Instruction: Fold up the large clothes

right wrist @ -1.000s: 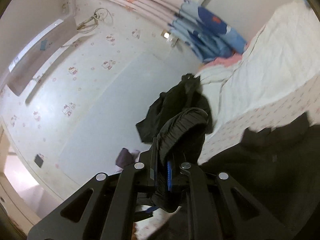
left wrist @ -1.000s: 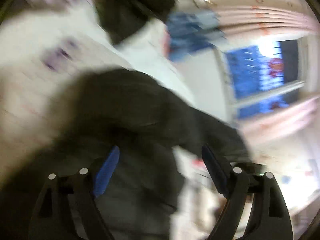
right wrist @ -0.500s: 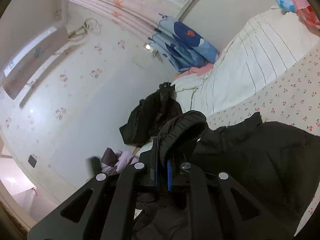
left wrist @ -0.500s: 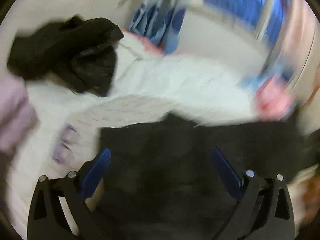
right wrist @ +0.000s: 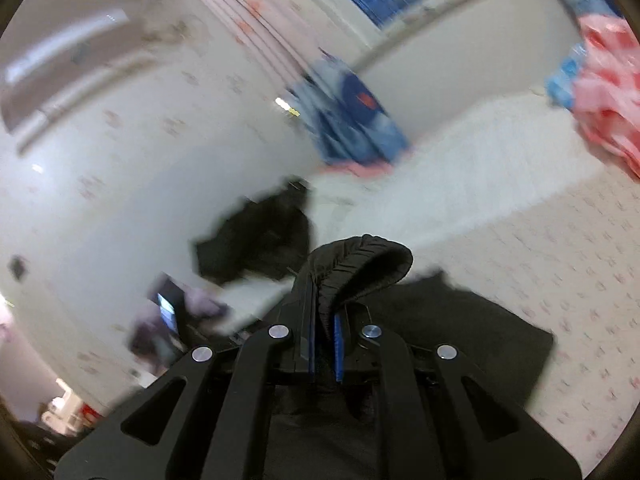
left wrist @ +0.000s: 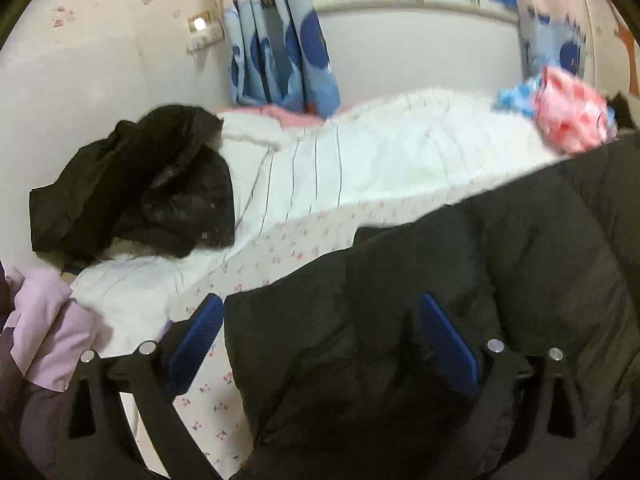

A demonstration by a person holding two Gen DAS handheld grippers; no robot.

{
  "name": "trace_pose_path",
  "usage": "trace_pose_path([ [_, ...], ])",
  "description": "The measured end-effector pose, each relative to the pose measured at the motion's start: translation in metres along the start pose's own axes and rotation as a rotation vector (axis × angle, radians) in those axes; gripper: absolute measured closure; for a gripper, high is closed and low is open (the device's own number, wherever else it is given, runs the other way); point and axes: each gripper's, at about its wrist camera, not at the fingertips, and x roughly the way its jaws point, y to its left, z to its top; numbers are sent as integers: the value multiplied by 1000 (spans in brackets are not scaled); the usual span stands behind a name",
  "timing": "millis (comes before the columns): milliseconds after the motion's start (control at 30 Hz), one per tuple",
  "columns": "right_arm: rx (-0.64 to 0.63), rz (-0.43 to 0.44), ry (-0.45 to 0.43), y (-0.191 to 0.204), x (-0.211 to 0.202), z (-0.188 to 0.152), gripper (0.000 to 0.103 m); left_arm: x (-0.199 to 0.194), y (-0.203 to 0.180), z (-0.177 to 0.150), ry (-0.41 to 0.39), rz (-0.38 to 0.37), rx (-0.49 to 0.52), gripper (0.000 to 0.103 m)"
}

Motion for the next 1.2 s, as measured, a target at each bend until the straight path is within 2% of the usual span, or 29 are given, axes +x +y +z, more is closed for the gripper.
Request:
trace_pose_path([
  [67,18,-91,59,-28,14,-22,96,23,-5,-13,78,7,6,9],
  [167,85,-154,133,-70,33,-56,96,52,-8,-34,175,26,32,9],
  [333,161,-170,161,-107,40,-84,96,65,-1,-57,224,2,-2,9],
  [400,161,-166,131,-106,34,-84,96,57,0,-52,208,3,-15,9],
  [533,110,-121,-11,-75,2,-61,96,19,8,-30,65,-16,-55,9],
  [600,81,-115,-69,-64,-15,-54,96,12,12,-23,29,-11,-79,7],
  [667,73,-143,-43,-67,-11,-57,96,23,12,-23,60,-21,-88,7],
  [767,128,-205,41,-96,10,-77,96,55,4,-39,166,-17,-67,7],
  [833,196,-217,83,-122,23,-97,96,71,-4,-54,196,-16,-48,7],
  [967,251,-199,84,-138,26,-116,96,64,-9,-60,153,14,-32,7],
  [1133,206,-172,16,-114,-3,-100,96,28,-18,-51,-6,92,39,7],
  [1200,203,-192,33,-115,-5,-103,96,25,-20,-51,-29,99,45,7],
])
